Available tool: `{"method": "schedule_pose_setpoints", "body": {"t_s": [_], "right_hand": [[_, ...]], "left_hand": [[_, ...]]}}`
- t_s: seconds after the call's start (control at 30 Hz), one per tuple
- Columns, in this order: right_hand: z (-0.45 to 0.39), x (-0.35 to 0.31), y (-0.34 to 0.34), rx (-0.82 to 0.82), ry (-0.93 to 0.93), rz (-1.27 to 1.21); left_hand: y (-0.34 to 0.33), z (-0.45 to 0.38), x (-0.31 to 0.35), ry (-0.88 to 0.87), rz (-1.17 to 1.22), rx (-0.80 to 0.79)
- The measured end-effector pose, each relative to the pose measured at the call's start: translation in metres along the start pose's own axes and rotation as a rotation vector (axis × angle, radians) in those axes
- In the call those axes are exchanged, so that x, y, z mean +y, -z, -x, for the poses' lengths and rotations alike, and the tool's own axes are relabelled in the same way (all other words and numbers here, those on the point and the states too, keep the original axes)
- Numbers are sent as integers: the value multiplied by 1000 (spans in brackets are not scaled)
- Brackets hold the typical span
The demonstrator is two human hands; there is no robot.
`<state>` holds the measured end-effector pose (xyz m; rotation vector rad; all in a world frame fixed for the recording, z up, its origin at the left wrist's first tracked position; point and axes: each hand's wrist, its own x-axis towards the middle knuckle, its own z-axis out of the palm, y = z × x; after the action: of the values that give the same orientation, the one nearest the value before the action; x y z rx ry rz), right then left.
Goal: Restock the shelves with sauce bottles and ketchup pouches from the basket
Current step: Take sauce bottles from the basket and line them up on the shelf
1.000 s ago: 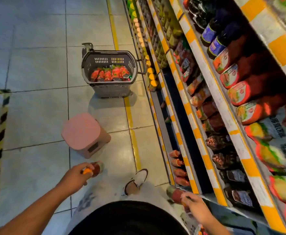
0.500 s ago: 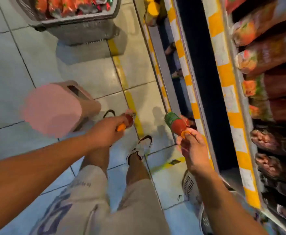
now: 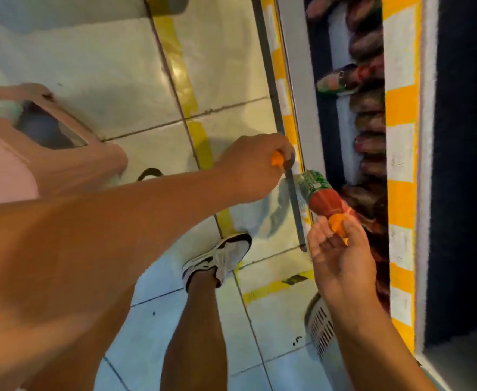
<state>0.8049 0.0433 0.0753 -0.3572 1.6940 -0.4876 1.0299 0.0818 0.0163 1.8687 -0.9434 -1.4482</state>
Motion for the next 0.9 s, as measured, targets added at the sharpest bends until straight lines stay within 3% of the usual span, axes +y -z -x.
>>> {"method": "schedule_pose_setpoints", "body": {"t_s": [0.1, 0.3, 0.53, 0.9], "right_hand": [[-26, 1, 5, 94, 11, -21], [-74, -5, 8, 257, 33, -207], [-107, -10, 20, 195, 80, -152], [-131, -31, 13, 215, 38, -175]], "left_hand": [[-28, -24, 4, -81, 83, 19], [-69, -72, 25, -143, 7, -28], [-109, -107, 36, -181, -10, -121], [-143, -137, 38, -105, -28, -108]]}}
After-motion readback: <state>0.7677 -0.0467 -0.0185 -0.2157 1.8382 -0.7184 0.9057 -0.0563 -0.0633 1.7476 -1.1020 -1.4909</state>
